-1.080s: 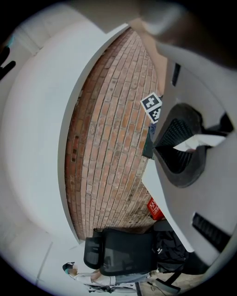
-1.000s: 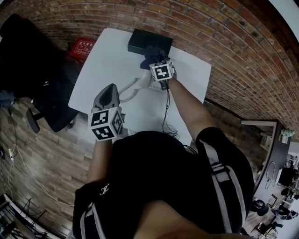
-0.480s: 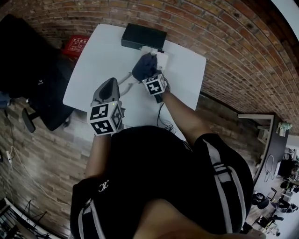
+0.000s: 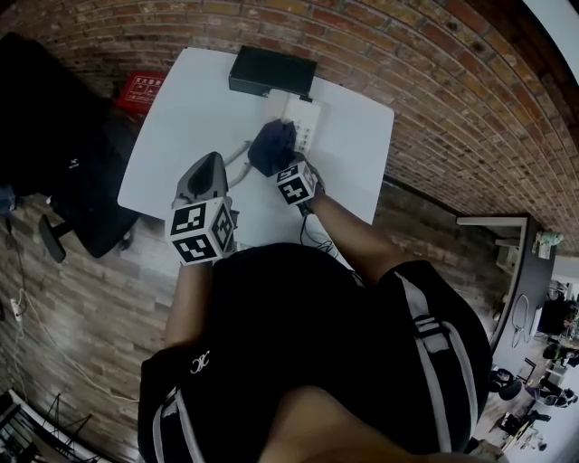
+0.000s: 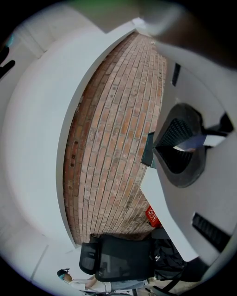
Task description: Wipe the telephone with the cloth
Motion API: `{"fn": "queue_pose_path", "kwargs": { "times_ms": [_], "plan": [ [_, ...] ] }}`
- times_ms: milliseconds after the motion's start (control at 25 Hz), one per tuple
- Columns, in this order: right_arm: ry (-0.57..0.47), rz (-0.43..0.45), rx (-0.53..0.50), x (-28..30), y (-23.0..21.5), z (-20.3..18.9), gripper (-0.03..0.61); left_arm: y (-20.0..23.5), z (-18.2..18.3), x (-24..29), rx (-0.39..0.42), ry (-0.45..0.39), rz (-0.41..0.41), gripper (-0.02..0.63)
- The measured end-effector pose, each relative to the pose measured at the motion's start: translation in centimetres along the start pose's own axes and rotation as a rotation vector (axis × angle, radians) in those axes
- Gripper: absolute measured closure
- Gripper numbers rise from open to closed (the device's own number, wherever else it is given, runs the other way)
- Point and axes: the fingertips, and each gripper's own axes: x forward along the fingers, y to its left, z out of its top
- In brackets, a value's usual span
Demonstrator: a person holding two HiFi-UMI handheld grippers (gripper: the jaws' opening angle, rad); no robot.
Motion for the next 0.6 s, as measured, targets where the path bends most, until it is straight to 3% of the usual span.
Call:
{"fn": "queue_pose_path", "kwargs": {
  "times_ms": [280, 600],
  "plan": [
    [-0.050, 0.038, -0.097, -0.7, 3.0, 2.0, 0.554, 0.0, 0.0, 0.1, 0.001, -0.002, -0.007, 0.617],
    [-0.108, -0.024, -0.048, 0.8, -0.9, 6.7, 0.554, 1.1, -0.2, -0.6, -0.007, 0.000, 0.021, 0.617]
  ]
}}
